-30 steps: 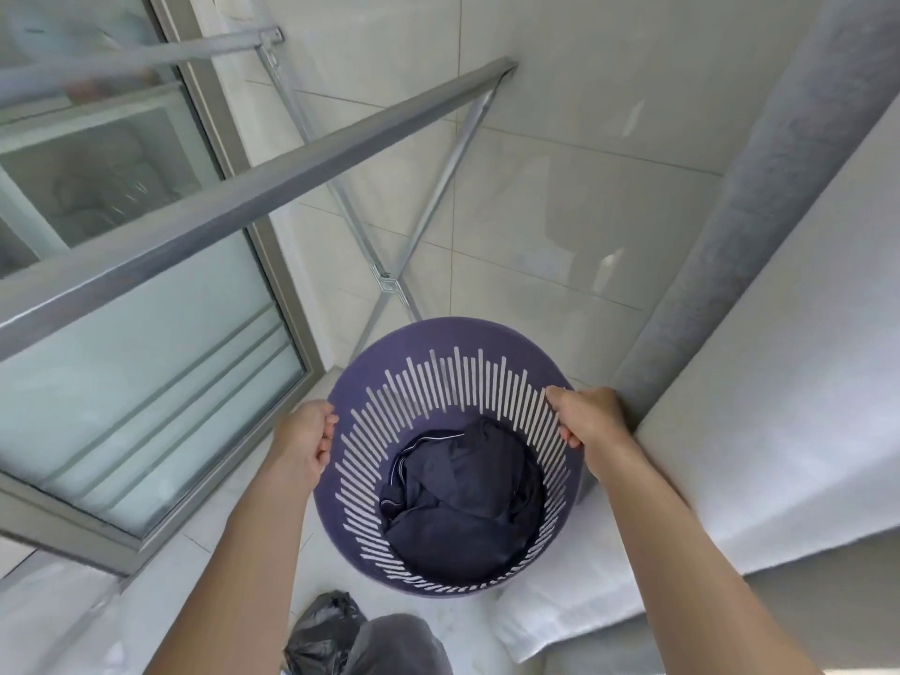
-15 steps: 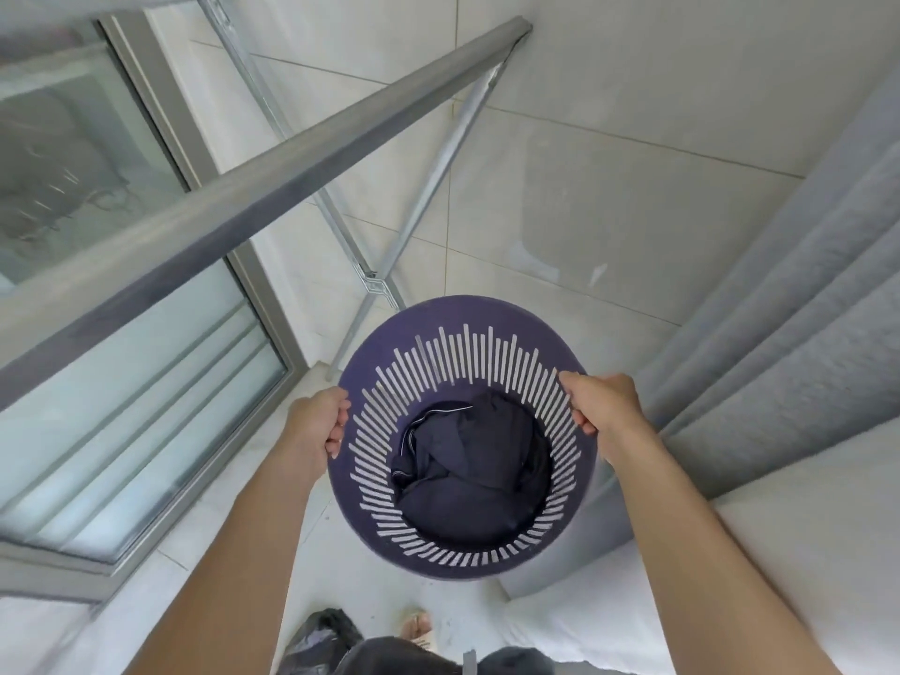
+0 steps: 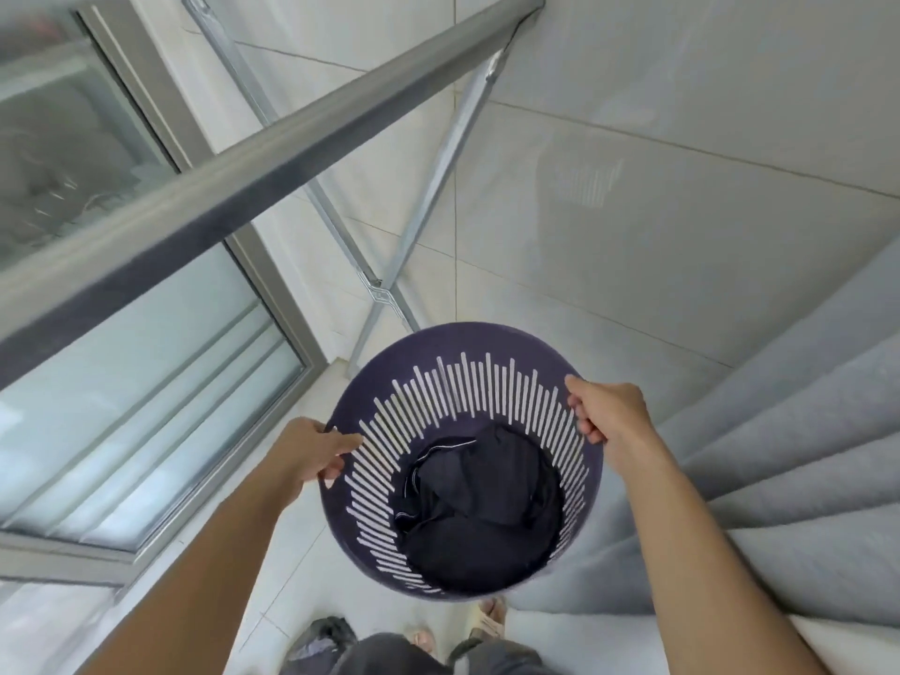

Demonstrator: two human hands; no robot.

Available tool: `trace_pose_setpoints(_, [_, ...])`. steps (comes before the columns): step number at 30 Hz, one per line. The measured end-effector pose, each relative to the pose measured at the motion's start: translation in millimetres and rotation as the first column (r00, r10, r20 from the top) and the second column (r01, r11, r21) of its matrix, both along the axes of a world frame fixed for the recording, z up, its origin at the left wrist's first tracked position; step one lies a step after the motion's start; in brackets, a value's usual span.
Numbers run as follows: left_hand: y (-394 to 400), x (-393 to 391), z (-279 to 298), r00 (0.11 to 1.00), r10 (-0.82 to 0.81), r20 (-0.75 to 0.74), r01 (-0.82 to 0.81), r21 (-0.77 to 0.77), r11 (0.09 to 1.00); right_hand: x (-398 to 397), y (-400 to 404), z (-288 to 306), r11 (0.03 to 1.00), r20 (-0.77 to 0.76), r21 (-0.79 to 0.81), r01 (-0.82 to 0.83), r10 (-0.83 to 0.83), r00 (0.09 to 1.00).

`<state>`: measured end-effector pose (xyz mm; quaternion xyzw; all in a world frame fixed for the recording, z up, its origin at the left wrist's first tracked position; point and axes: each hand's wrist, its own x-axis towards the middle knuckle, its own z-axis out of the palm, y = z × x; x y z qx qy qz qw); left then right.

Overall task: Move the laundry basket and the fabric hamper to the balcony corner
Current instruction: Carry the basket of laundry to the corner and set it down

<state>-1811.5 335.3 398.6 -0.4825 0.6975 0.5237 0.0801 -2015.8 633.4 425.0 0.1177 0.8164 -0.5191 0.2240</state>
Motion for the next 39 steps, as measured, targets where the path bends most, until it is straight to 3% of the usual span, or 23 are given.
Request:
trace_pose_setpoints(4, [15,-21,3,0.998,-0.024,0.063,0.032,-0.13,0.991,-30,8,-17,0.999,0.04,-0.009,0.037,-0.036,0.999])
trace_pose_setpoints(9, [30,-35,-10,0.993,-0.098,0.062,0.104,-0.09,0.991,-39,29,-40,0.998,0.107,-0.005,0.059,-0.058,0.993])
trace_pose_setpoints(17, [20,-64,-68,0.992,-0.083,0.1,0.087,-0.032,0.996,-30,37,-93,0.998,0.118,0.007,0.063,-0.064,0.991])
trace_pose_setpoints(26, [-5,-108,-103,0.99,0.006,0.141,0.014,-0.143,0.99,21,20,-147,0.984,0.201,-0.001,0.18,-0.176,0.964])
trace_pose_setpoints(35, [-10,-80,-189,0.943,0.075,0.323,-0.036,-0.127,0.991,62,23,-202,0.983,0.314,-0.047,0.175,-0.152,0.937])
trace_pose_setpoints(39, [-7,-64,-228,0.935,0.126,0.332,-0.111,-0.062,0.992,63,21,-222,0.985,0.336,-0.013,0.17,-0.156,0.929])
